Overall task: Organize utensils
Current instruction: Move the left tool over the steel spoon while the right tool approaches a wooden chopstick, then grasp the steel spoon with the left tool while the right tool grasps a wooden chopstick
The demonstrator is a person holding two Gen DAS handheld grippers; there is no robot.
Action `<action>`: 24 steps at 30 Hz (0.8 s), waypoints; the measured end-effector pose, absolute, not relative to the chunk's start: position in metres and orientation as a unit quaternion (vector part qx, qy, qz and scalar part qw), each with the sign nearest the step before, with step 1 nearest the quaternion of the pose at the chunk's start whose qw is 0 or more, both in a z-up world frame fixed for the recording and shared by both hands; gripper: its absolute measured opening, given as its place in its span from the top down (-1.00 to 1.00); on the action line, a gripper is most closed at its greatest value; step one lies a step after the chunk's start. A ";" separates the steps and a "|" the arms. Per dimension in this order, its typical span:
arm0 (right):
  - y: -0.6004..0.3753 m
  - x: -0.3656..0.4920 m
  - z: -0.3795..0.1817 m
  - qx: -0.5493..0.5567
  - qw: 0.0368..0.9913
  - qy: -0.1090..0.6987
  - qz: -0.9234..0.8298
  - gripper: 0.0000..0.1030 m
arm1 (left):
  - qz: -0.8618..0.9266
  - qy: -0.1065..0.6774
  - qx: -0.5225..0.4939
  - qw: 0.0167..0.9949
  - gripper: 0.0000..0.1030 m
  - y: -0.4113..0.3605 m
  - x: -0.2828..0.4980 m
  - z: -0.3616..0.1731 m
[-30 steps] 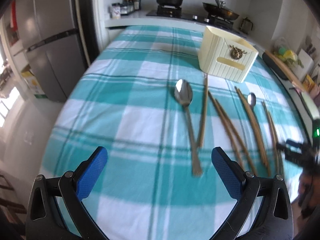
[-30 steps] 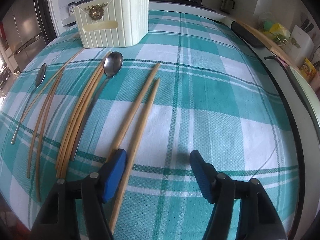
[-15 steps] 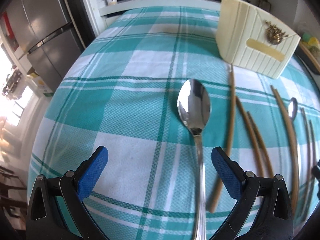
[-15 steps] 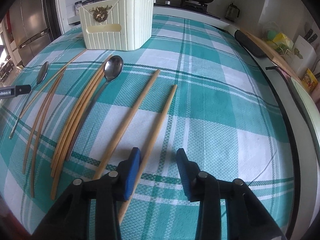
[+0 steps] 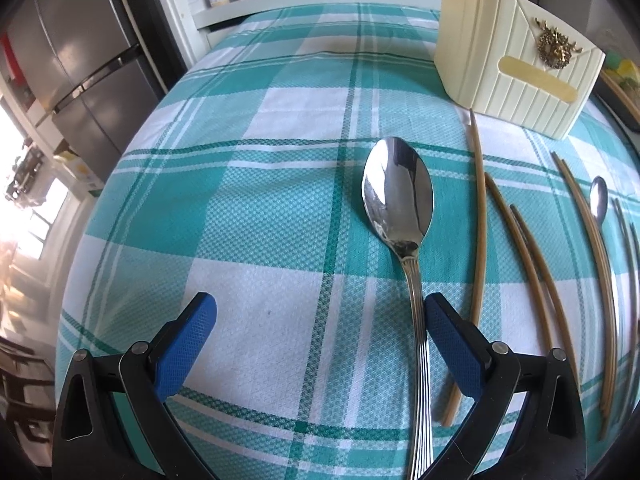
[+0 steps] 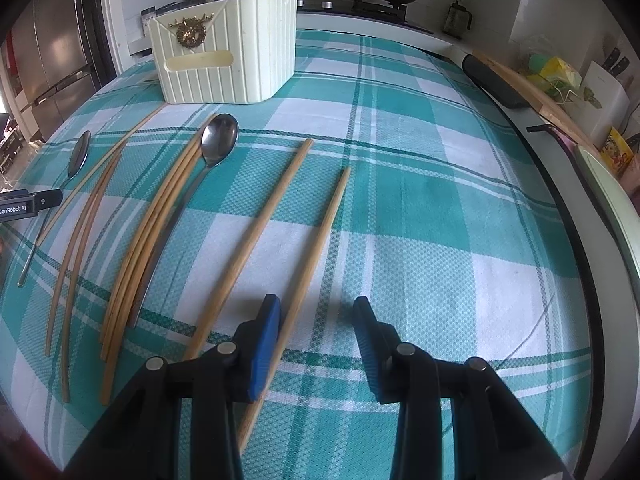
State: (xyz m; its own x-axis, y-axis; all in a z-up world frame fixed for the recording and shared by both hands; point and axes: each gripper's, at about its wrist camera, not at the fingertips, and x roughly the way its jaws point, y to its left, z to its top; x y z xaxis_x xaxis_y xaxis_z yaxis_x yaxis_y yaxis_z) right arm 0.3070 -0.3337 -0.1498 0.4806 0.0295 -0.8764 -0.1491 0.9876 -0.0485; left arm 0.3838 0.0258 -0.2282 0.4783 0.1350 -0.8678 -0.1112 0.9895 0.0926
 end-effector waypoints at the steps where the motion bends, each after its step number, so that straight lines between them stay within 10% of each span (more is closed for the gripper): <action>1: -0.333 0.307 -0.150 -0.060 0.858 0.507 0.051 0.26 | 0.071 0.505 0.012 0.860 -0.99 0.026 0.384 -0.228; 24: -0.366 0.320 -0.150 -0.031 0.833 0.549 0.063 0.26 | 0.008 0.535 0.024 0.845 -0.99 0.071 0.381 -0.231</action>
